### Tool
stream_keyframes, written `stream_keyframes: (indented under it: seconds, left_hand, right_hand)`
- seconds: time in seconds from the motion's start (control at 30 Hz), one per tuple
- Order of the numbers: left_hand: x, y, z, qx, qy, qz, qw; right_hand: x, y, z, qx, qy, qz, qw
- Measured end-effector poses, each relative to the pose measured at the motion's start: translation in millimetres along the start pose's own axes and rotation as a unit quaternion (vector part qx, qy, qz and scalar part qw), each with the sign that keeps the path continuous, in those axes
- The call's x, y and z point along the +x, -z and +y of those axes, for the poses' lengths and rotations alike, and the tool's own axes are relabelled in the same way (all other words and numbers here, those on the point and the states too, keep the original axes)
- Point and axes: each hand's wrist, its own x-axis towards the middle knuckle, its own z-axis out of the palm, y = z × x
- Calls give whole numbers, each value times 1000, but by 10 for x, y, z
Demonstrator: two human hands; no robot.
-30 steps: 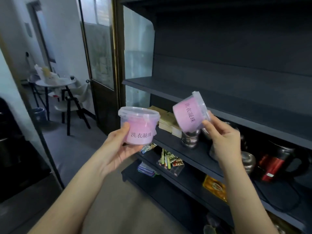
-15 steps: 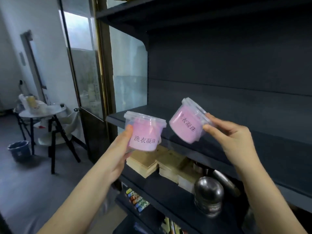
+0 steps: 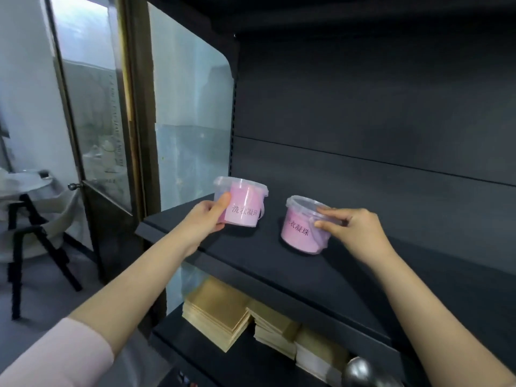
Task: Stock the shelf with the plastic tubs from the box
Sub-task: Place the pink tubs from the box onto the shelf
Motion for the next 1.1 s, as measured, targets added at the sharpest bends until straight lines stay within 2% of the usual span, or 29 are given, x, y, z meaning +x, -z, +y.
stream_keyframes:
  seconds: [0.17,0.3,0.47,0.57,0.63,0.77,0.9,1.03,1.1]
  left_hand:
    - [980,254,-310,21,15,-66,997]
    - [1537,336,-479,49,-7,-111,993]
    - [2047,345,-519,137,-51,-150,978]
    - [2350,378,-561,197,-55,-183,962]
    - [2514,395,-636,218,-65,-183,957]
    - [2757,448,-834,126,-52,-187,973]
    - [2880,545,-904,19,-32,-212,976]
    - [2936,575,-888,-105,-10,-236,966]
    - [2921,552,-849,-128,5,-234,964]
  right_hand:
    - [452,-377,81,-44,-47,4,998]
    - [777,-568,101,-92,-82,-31,992]
    - [1134,-675,196,-10,-146,-53,988]
    - [1356,-781,237,-1,-178,-71,981]
    - [1454,-866,293,7,-188,-53,981]
    - [1535,-1021,416,0,-160,8,987]
    - [1495,-1043,467,39,-146,-22,988]
    - [1519,-1096,513,-55,-129,62,988]
    - [1517,-1114,507,-93,-114,78,986]
